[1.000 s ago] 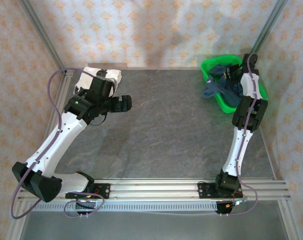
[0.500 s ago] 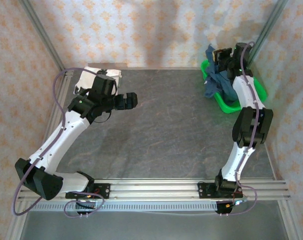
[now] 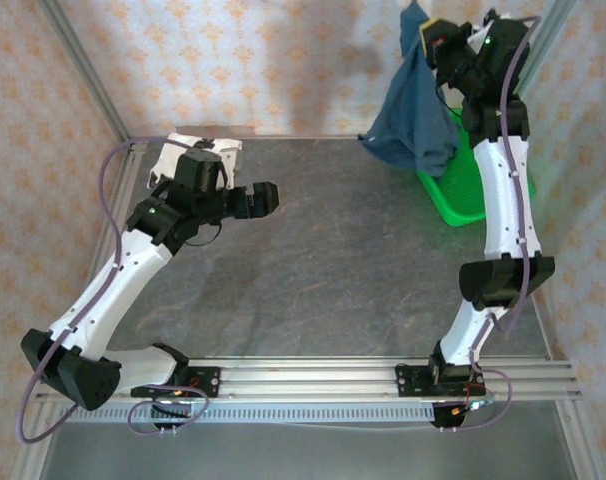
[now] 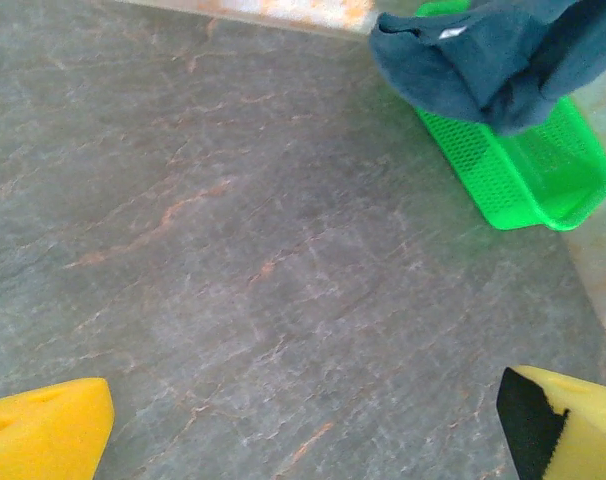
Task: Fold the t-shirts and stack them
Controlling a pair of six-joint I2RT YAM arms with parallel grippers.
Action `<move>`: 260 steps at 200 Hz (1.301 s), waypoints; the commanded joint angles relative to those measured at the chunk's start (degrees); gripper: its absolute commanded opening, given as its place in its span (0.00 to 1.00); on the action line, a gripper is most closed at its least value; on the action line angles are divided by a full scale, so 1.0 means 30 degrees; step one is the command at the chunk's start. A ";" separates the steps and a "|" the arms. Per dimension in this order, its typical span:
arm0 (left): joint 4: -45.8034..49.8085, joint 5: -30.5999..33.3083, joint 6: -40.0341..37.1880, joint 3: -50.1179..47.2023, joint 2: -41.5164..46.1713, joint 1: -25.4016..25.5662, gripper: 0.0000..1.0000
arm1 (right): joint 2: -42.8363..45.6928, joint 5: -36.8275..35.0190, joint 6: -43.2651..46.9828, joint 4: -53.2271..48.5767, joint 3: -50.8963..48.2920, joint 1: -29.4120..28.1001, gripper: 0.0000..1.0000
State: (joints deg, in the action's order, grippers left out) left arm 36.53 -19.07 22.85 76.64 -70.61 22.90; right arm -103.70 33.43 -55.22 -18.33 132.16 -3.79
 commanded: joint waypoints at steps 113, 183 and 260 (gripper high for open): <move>-0.1943 -0.0618 0.0615 -0.0828 0.5726 0.0131 1.00 | 0.1361 -0.2965 -0.0793 -0.1423 0.5709 -0.9192 0.00; -0.0336 -0.1522 0.0476 -0.4583 0.8844 0.0178 1.00 | 0.6013 -0.7928 0.0335 0.1360 -0.7342 -0.9292 0.00; 0.0595 0.0050 0.1457 -0.8137 0.9026 0.0450 1.00 | 0.6537 -0.6506 0.0474 0.0769 -1.3090 -0.5565 0.00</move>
State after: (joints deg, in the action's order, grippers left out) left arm 36.91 -21.34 25.82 53.93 -43.05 23.31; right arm -87.74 13.30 -54.30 -18.72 97.47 -24.08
